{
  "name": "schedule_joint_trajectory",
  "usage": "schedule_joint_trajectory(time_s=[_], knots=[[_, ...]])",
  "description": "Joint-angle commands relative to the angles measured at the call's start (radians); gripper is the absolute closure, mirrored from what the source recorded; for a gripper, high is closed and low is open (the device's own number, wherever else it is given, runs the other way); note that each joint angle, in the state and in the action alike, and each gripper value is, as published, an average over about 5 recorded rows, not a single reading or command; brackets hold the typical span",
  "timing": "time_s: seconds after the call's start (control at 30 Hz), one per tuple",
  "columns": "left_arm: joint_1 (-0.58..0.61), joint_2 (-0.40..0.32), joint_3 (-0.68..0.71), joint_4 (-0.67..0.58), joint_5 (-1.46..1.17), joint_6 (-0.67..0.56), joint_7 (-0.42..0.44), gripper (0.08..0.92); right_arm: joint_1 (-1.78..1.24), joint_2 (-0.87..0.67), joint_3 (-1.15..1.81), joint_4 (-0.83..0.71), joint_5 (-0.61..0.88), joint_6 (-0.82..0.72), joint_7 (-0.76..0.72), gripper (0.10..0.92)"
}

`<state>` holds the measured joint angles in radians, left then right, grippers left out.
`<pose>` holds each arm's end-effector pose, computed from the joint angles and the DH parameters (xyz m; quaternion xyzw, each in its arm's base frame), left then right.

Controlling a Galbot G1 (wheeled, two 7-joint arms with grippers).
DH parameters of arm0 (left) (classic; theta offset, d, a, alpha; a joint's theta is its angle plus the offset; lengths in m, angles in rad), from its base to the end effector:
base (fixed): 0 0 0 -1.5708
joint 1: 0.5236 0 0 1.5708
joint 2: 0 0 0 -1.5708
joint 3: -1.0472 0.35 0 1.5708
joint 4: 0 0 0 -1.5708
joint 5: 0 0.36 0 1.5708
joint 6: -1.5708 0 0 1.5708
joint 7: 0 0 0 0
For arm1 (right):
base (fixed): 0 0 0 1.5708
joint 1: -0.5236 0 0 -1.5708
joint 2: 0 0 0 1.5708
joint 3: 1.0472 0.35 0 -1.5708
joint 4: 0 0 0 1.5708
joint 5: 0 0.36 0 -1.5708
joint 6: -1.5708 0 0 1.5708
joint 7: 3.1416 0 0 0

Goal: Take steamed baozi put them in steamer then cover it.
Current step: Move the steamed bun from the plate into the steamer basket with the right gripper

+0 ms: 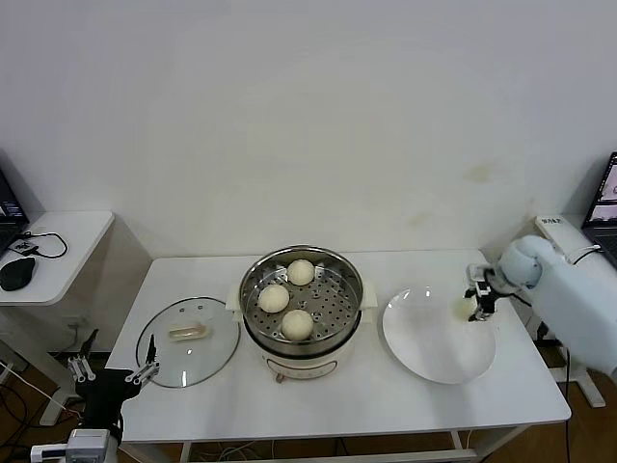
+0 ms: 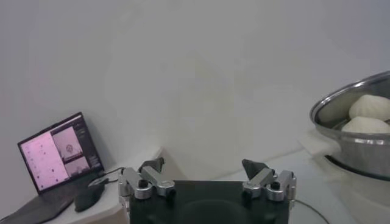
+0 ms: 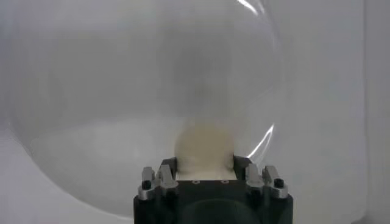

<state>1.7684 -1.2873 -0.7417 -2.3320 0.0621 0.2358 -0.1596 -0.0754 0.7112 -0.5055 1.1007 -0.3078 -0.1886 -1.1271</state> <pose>0.1371 0.0826 -0.2295 0.0879 -0.9711 -0.2127 0.0630 0.5420 -0.2092 -0.1696 0.4100 -0.5912 0.5558 0.4166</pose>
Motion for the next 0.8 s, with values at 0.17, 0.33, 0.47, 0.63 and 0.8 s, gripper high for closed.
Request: schedule_joint_trajectory(time_s=[0.17,0.33,0.47,0.63,0.8], knots=[[-0.011,0.009,0.004,0.002,-0.002,0.0,0.001,0.177,0.492,-0.103,-0.411,0.321,0.358,-0.136,-0.001,0.438],[-0.017,0.014,0.004,0.003,-0.004,0.001,0.002,0.177,0.679,-0.047,-0.558,0.416,0.514,-0.214,0.037,0.431],[-0.022,0.012,0.01,0.006,-0.004,0.001,0.002,0.177,0.731,0.02,-0.614,0.483,0.629,-0.3,0.086,0.425],[-0.027,0.008,0.017,0.007,-0.002,0.003,0.002,0.177,0.715,0.106,-0.66,0.526,0.732,-0.382,0.152,0.423],[-0.028,0.007,0.01,0.002,-0.002,0.007,0.002,0.177,0.668,0.174,-0.671,0.502,0.782,-0.427,0.203,0.423]])
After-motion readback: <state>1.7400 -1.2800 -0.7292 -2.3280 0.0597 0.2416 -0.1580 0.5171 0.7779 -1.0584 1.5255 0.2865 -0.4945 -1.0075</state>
